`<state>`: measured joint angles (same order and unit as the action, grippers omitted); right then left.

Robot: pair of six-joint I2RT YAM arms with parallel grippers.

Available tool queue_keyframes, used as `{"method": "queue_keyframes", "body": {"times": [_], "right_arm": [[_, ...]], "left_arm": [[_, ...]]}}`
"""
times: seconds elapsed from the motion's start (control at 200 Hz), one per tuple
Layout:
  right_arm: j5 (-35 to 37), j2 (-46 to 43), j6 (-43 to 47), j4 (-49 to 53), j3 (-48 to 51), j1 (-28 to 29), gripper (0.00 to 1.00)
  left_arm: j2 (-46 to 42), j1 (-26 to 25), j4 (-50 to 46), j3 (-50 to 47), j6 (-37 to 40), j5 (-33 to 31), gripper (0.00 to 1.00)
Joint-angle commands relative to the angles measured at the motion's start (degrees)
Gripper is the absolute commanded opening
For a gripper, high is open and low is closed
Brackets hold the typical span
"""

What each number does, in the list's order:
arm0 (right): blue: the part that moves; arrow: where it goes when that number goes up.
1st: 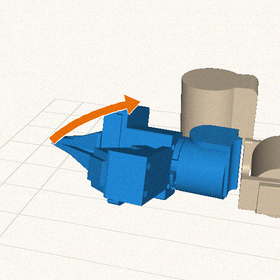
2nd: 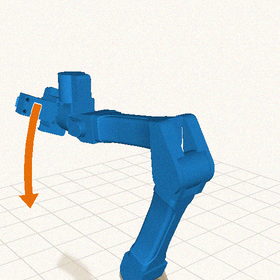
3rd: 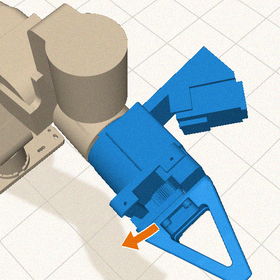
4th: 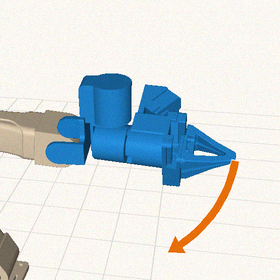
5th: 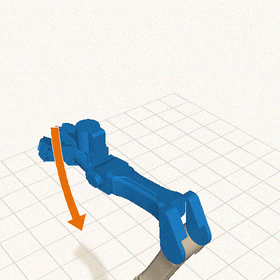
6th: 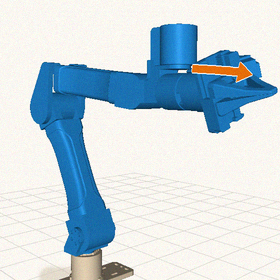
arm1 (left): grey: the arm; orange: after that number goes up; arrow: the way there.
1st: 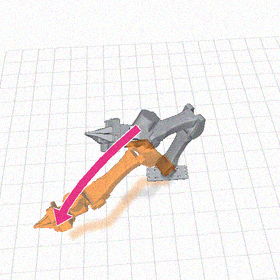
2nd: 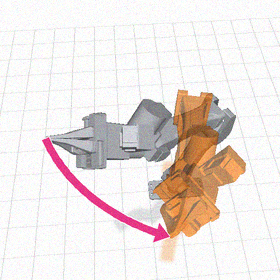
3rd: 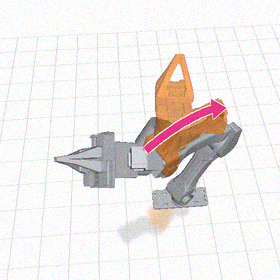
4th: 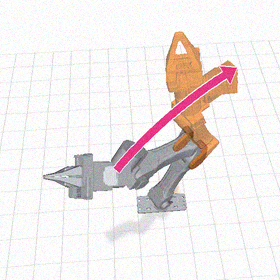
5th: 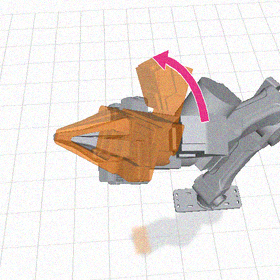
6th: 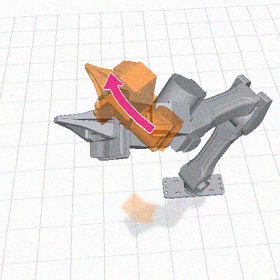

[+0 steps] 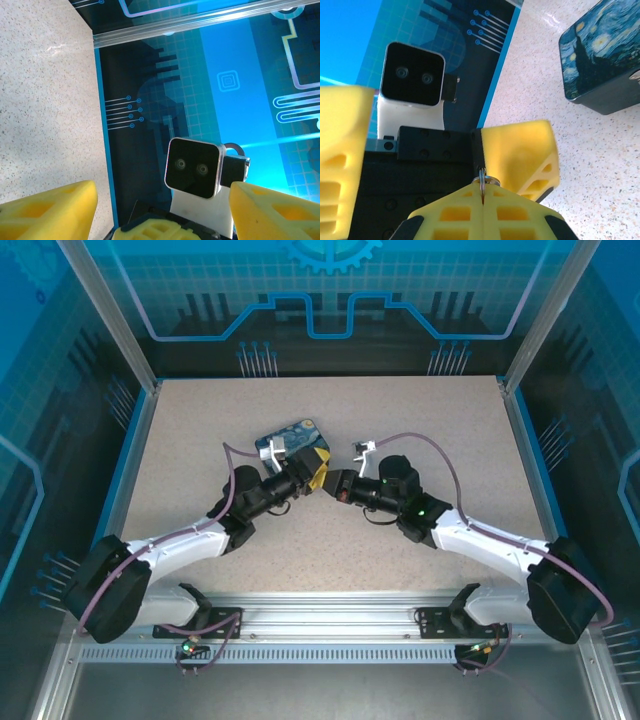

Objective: Unlock the padlock with the key

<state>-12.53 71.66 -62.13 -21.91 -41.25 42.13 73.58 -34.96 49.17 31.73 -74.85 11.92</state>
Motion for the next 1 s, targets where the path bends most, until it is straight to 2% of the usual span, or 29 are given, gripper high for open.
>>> {"method": "queue_keyframes", "body": {"times": [0.0,0.77,0.995], "right_arm": [[1.7,-1.9,-0.5,1.3,0.0,-1.0,0.00],[6.3,-5.8,-0.9,8.0,1.3,-2.7,0.00],[6.5,-6.2,-1.2,8.2,1.4,-2.9,0.00]], "left_arm": [[0.3,-0.6,2.0,0.1,1.4,1.4,0.71],[1.9,-1.8,1.8,1.2,1.4,2.1,0.56],[2.1,-1.9,1.4,1.5,1.6,2.4,0.48]]}}
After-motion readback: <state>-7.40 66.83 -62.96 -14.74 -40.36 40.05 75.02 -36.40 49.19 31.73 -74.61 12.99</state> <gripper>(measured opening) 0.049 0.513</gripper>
